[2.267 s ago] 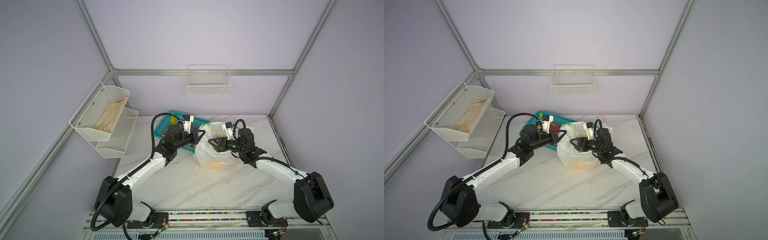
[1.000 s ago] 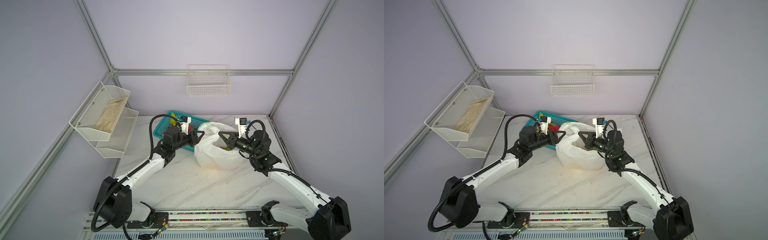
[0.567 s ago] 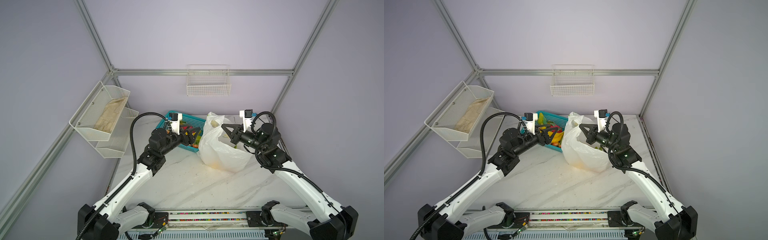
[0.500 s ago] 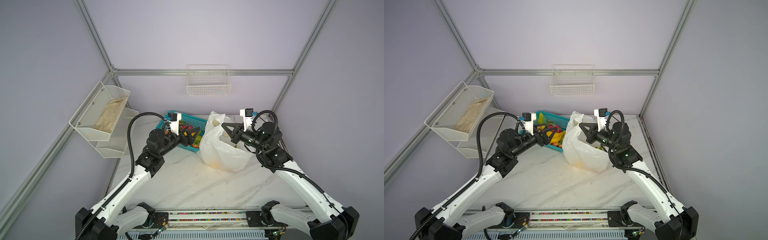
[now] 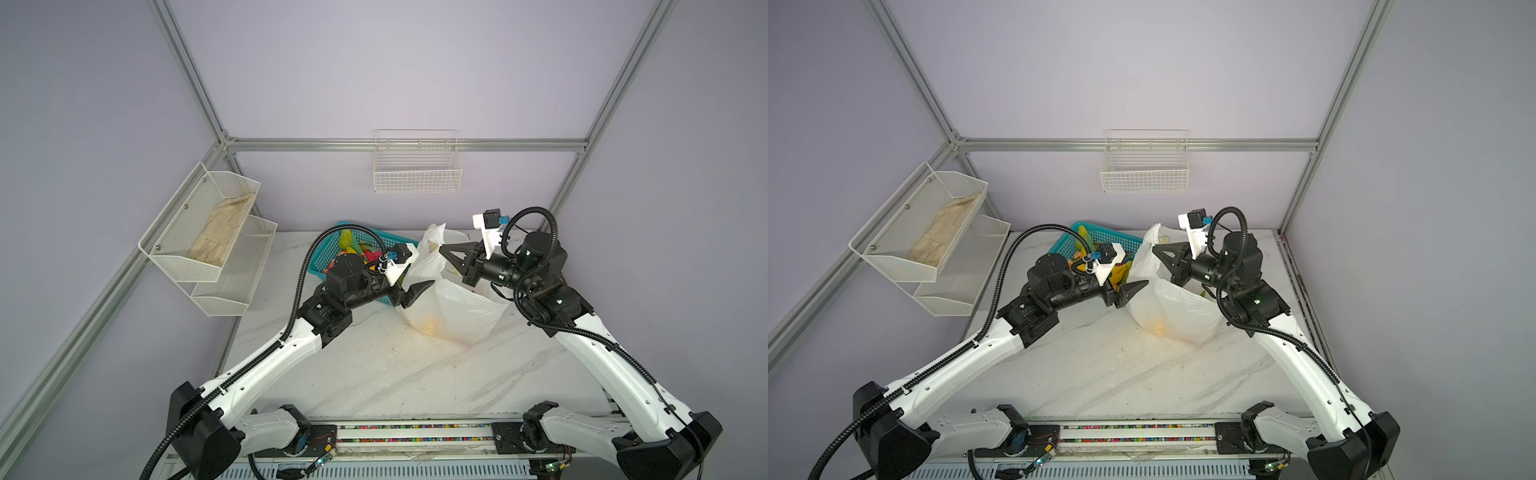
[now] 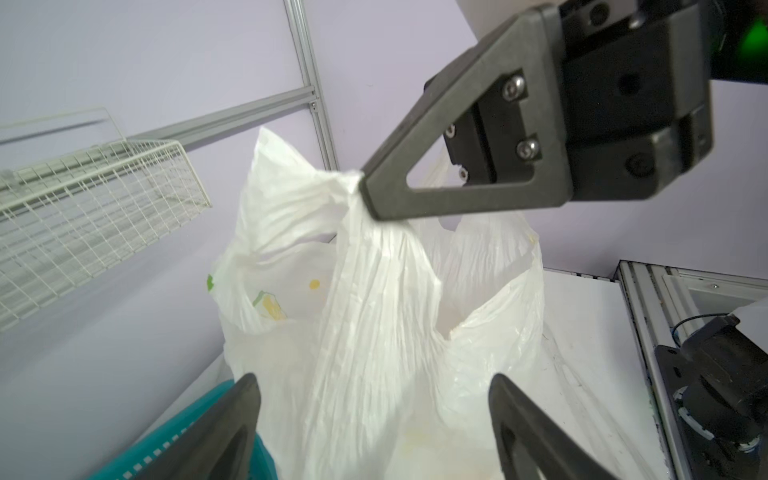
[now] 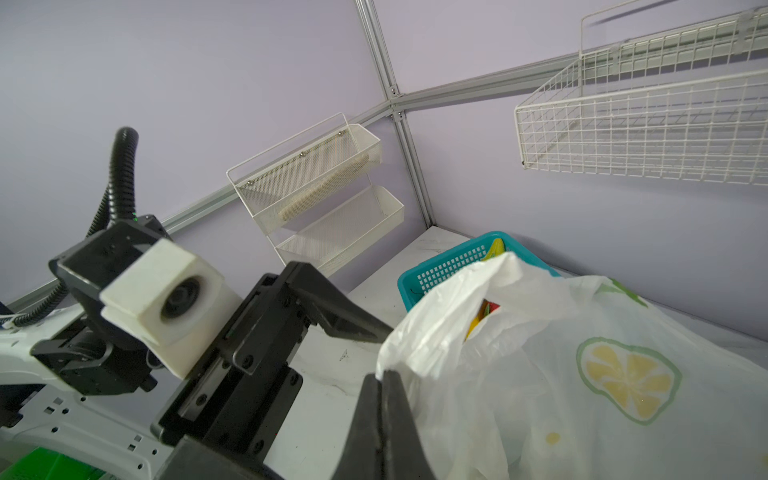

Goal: Place the fake fruits into the plastic bag and tie a complex knot

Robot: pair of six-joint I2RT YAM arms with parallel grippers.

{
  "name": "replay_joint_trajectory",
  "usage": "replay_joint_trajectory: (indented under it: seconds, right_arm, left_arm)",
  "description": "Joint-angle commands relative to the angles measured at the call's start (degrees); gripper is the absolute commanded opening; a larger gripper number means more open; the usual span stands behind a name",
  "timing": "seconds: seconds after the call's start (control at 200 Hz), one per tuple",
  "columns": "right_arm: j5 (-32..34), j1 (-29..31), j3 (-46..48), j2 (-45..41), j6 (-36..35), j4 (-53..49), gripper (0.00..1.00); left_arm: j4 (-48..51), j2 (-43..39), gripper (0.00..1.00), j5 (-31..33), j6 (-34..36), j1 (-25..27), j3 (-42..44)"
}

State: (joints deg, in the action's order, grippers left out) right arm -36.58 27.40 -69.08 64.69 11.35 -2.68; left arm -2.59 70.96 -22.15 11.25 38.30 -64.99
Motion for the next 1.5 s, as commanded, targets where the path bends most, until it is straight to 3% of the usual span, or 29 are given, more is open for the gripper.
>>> replay_joint_trajectory:
  seconds: [0.0,0.17,0.515,0.62,0.755,0.87,0.985,1.065,1.28,1.495]
  right_arm:
    - [-4.0,0.3,0.3,-2.7,-3.3,-0.6,0.0]
    - [-6.1,0.3,2.9,-4.6,-3.5,2.4,0.0]
    - [-9.2,0.3,5.7,-6.0,-2.7,6.2,0.0]
    - [-9.3,0.3,6.6,-6.2,-2.0,7.5,0.0]
    - [-7.7,0.3,7.0,-6.7,-1.5,7.2,0.0]
    - [-2.7,0.3,8.0,-8.7,-1.3,6.0,0.21]
    - [2.9,0.3,10.3,-12.3,-2.0,5.2,0.36]
    - [7.6,0.3,11.8,-14.1,-5.0,3.7,0.41]
    - [5.1,0.9,15.0,-10.9,-6.7,7.6,0.57]
    - [5.1,3.3,16.3,-7.2,-6.6,14.7,0.59]
  left_arm:
    - [1.1,0.7,0.87,-4.1,7.1,-0.1,-8.9]
    - [7.1,4.1,0.88,-6.5,9.8,-0.1,-14.1]
    - [9.1,9.5,0.9,-9.3,10.0,-0.2,-20.3]
    - [6.3,11.6,0.81,-11.0,7.4,-0.3,-19.3]
    - [2.1,11.0,0.61,-11.8,3.4,-0.7,-16.6]
    - [-1.3,10.6,0.46,-12.0,-1.2,-1.6,-14.6]
    - [-4.5,8.6,0.41,-10.7,-4.7,-2.1,-12.1]
    - [-7.8,7.5,0.4,-10.1,-7.7,-2.3,-9.4]
    - [-14.3,4.4,0.41,-8.3,-16.8,-2.4,-3.4]
    - [-13.6,3.3,0.35,-6.9,-18.3,-2.4,-3.6]
